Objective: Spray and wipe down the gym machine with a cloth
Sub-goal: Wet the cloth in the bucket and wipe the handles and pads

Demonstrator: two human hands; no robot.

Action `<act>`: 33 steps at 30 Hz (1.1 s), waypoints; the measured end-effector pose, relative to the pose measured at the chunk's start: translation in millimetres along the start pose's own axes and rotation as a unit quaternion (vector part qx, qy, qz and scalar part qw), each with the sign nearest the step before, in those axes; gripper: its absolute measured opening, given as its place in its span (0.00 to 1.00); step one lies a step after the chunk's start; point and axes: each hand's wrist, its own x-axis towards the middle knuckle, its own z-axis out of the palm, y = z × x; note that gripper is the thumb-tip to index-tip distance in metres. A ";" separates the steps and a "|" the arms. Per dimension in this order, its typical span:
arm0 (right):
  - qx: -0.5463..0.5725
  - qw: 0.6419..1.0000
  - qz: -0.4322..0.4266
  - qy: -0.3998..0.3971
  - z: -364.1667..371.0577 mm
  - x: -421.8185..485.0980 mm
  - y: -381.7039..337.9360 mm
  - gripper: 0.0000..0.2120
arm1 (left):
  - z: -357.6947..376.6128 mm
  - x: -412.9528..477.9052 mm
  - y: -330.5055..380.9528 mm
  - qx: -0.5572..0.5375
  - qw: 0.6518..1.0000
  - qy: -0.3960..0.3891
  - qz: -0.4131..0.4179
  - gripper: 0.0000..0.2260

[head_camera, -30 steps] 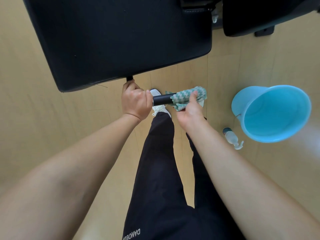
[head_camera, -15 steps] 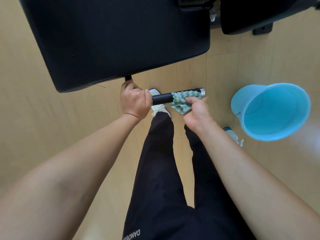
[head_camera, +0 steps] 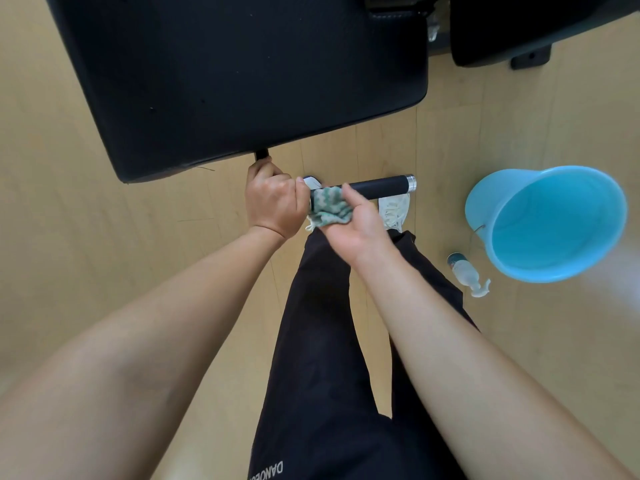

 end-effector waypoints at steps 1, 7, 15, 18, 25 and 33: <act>0.001 1.000 -0.012 0.015 -2.4 -1.6 -14.2 0.06 | 0.3 -0.4 -0.2 -0.001 1.000 0.001 -0.002 0.21; 0.056 0.995 -0.066 0.047 -15.0 -7.2 -57.5 0.04 | -0.4 -1.0 1.2 -0.003 1.000 0.012 -0.007 0.20; 0.017 0.999 0.019 -0.028 1.8 6.7 4.7 0.10 | -1.0 -1.7 0.5 -0.014 1.000 0.005 0.001 0.22; 0.006 1.000 0.009 -0.023 -2.3 3.2 -14.0 0.08 | -1.0 -1.6 0.3 -0.015 1.000 0.006 0.000 0.21; -0.033 0.991 -0.113 0.065 -32.6 -0.8 -94.1 0.05 | -1.0 -1.1 0.6 -0.006 1.000 0.015 0.001 0.21; -0.573 0.687 -0.441 0.064 -21.0 -5.8 -108.9 0.12 | -1.0 -1.6 -0.2 -0.006 1.000 0.014 0.003 0.21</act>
